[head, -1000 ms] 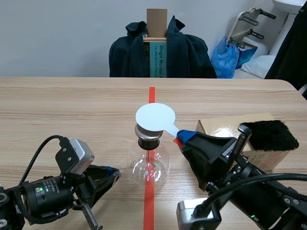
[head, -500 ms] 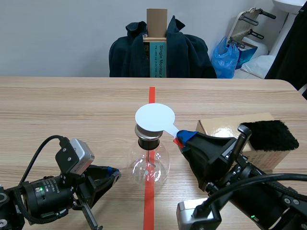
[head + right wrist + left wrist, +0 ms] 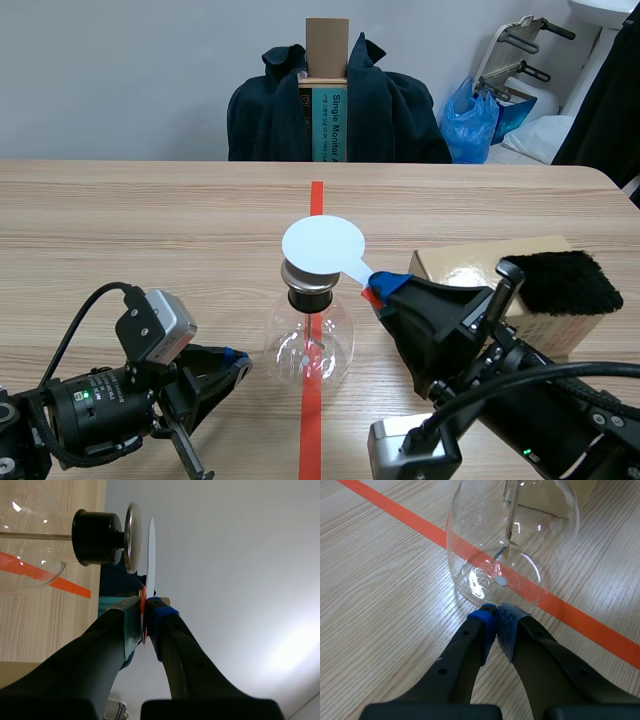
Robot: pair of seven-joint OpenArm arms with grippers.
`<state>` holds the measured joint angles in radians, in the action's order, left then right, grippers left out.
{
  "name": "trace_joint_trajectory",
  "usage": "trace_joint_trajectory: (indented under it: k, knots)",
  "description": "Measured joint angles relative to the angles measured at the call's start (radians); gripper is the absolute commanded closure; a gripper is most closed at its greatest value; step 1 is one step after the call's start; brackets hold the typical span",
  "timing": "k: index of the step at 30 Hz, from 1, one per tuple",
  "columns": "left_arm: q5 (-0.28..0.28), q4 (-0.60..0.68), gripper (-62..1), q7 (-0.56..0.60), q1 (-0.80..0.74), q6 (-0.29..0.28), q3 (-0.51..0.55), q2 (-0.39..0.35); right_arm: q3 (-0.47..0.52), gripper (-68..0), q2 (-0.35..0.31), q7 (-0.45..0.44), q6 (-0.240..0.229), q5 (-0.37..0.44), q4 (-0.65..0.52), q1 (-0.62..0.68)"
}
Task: Do the electroscope experiment.
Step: 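Hold the plate still at the electroscope, then move the plate toward and away from the electroscope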
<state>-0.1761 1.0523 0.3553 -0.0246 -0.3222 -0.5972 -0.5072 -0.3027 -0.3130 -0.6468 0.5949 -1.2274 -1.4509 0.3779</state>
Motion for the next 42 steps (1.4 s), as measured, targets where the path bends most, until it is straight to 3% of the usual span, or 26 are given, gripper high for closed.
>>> trace_joint_trajectory:
  k: [11,20,29,42]
  knots:
    - [0.000,0.000,-3.0,0.000,0.000,0.000,0.000,0.000,0.000,-0.7,0.000,0.243,0.000,0.001,0.000,0.000]
    - [0.000,0.000,-3.0,0.000,0.000,0.000,0.000,0.000,0.000,-0.7,0.000,0.343,0.000,0.001,0.000,0.000]
    - [0.000,0.000,-3.0,0.000,0.000,0.000,0.000,0.000,0.000,-0.7,0.000,0.303,0.000,0.001,0.000,0.000]
    - [0.000,0.000,-3.0,0.000,0.000,0.000,0.000,0.000,0.000,-0.7,0.000,-0.007,0.000,-0.005,0.000,0.000]
